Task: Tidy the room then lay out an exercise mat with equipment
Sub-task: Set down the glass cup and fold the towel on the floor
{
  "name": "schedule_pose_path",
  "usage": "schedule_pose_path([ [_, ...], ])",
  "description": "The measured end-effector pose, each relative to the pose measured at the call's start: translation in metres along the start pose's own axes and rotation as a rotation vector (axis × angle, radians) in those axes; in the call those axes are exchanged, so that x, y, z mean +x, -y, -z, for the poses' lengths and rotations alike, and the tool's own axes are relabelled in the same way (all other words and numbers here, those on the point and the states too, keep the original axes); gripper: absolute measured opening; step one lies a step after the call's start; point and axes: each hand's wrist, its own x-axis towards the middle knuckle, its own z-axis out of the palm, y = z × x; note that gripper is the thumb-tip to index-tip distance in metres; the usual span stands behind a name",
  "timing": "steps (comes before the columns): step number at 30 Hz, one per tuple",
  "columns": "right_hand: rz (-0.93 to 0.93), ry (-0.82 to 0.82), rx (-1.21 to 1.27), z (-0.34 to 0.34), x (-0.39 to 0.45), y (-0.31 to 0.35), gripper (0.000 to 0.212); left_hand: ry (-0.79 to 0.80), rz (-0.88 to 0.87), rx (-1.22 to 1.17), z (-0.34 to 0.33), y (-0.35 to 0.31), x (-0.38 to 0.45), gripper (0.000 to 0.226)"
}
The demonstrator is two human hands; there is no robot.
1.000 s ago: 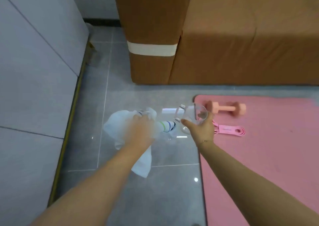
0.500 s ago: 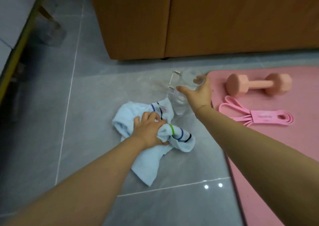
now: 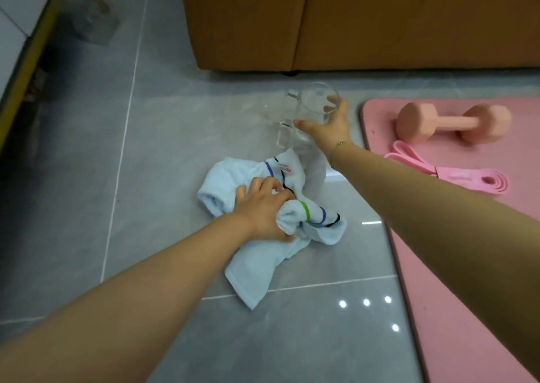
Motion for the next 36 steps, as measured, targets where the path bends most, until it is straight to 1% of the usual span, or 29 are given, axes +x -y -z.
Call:
schedule_pose_path([
  [2,-0.044,0.031,0.046,0.001,-0.007,-0.005,0.098,0.07,0.001,-0.068,0.006,-0.001,-0.004,0.068],
  [4,-0.06,-0.004,0.044,0.003,-0.02,-0.016,0.097,0.122,-0.02,-0.167,0.012,0.003,-0.008,0.061],
  [5,-0.06,-0.041,0.017,0.005,-0.028,-0.022,0.093,0.13,-0.049,-0.249,0.013,0.008,-0.012,0.055],
  [7,-0.068,-0.071,-0.05,0.013,-0.049,-0.035,0.082,0.083,-0.109,-0.443,0.006,0.016,-0.025,0.046],
  [8,-0.07,-0.041,-0.089,0.018,-0.063,-0.04,0.076,0.042,-0.115,-0.513,0.001,0.016,-0.035,0.045],
  [9,-0.06,0.009,-0.139,0.025,-0.076,-0.047,0.069,0.015,-0.11,-0.532,-0.006,0.015,-0.046,0.043],
  [10,-0.038,0.065,-0.194,0.031,-0.089,-0.051,0.059,0.021,-0.12,-0.497,-0.012,0.014,-0.055,0.039],
  [11,-0.017,0.116,-0.241,0.037,-0.103,-0.056,0.048,0.07,-0.15,-0.442,-0.014,0.01,-0.066,0.035],
  [12,-0.01,0.164,-0.272,0.042,-0.114,-0.06,0.037,0.168,-0.193,-0.423,-0.014,0.009,-0.074,0.035],
  [13,-0.016,0.205,-0.286,0.047,-0.127,-0.063,0.029,0.296,-0.221,-0.476,-0.009,0.005,-0.082,0.037],
  [14,-0.038,0.242,-0.29,0.051,-0.136,-0.066,0.024,0.418,-0.232,-0.597,-0.001,0.002,-0.088,0.038],
  [15,-0.049,0.276,-0.301,0.055,-0.144,-0.07,0.022,0.456,-0.222,-0.746,0.01,0.001,-0.092,0.036],
  [16,-0.042,0.313,-0.339,0.058,-0.151,-0.073,0.022,0.375,-0.191,-0.873,0.019,0.001,-0.095,0.03],
  [17,-0.024,0.344,-0.399,0.06,-0.157,-0.076,0.023,0.205,-0.113,-0.966,0.026,0.005,-0.098,0.024],
  [18,-0.01,0.357,-0.457,0.062,-0.16,-0.079,0.027,-0.008,-0.008,-0.973,0.03,0.011,-0.095,0.026],
  [19,-0.015,0.361,-0.487,0.063,-0.164,-0.081,0.033,-0.21,0.109,-0.87,0.031,0.021,-0.092,0.026],
  [20,-0.037,0.362,-0.486,0.065,-0.166,-0.082,0.04,-0.31,0.224,-0.712,0.033,0.029,-0.088,0.019],
  [21,-0.063,0.376,-0.484,0.066,-0.168,-0.083,0.048,-0.299,0.336,-0.569,0.033,0.033,-0.086,0.018],
  [22,-0.083,0.406,-0.507,0.067,-0.169,-0.083,0.054,-0.195,0.445,-0.479,0.029,0.036,-0.085,0.032],
  [23,-0.095,0.445,-0.552,0.068,-0.17,-0.082,0.057,-0.067,0.509,-0.426,0.023,0.038,-0.086,0.042],
  [24,-0.101,0.481,-0.579,0.067,-0.172,-0.081,0.056,0.023,0.512,-0.401,0.017,0.036,-0.088,0.042],
  [25,-0.108,0.508,-0.576,0.065,-0.173,-0.08,0.051,0.039,0.476,-0.386,0.01,0.034,-0.09,0.034],
  [26,-0.112,0.521,-0.566,0.063,-0.175,-0.079,0.042,0.01,0.431,-0.396,0.005,0.031,-0.093,0.026],
  [28,-0.096,0.52,-0.549,0.058,-0.178,-0.08,0.025,-0.091,0.332,-0.539,0.001,0.029,-0.099,0.023],
  [30,-0.084,0.467,-0.491,0.052,-0.179,-0.082,0.015,-0.165,0.255,-0.761,0.01,0.027,-0.103,0.02],
  [31,-0.113,0.41,-0.382,0.051,-0.178,-0.079,0.017,-0.178,0.224,-0.858,0.019,0.025,-0.106,0.017],
  [33,-0.241,0.286,0.006,0.054,-0.171,-0.065,0.033,-0.196,0.179,-1.044,0.041,0.021,-0.113,0.014],
  [34,-0.295,0.255,0.19,0.058,-0.165,-0.053,0.037,-0.227,0.167,-1.148,0.053,0.019,-0.115,0.014],
  [36,-0.338,0.293,0.404,0.071,-0.15,-0.024,0.03,-0.355,0.141,-1.341,0.082,0.015,-0.12,0.013],
])
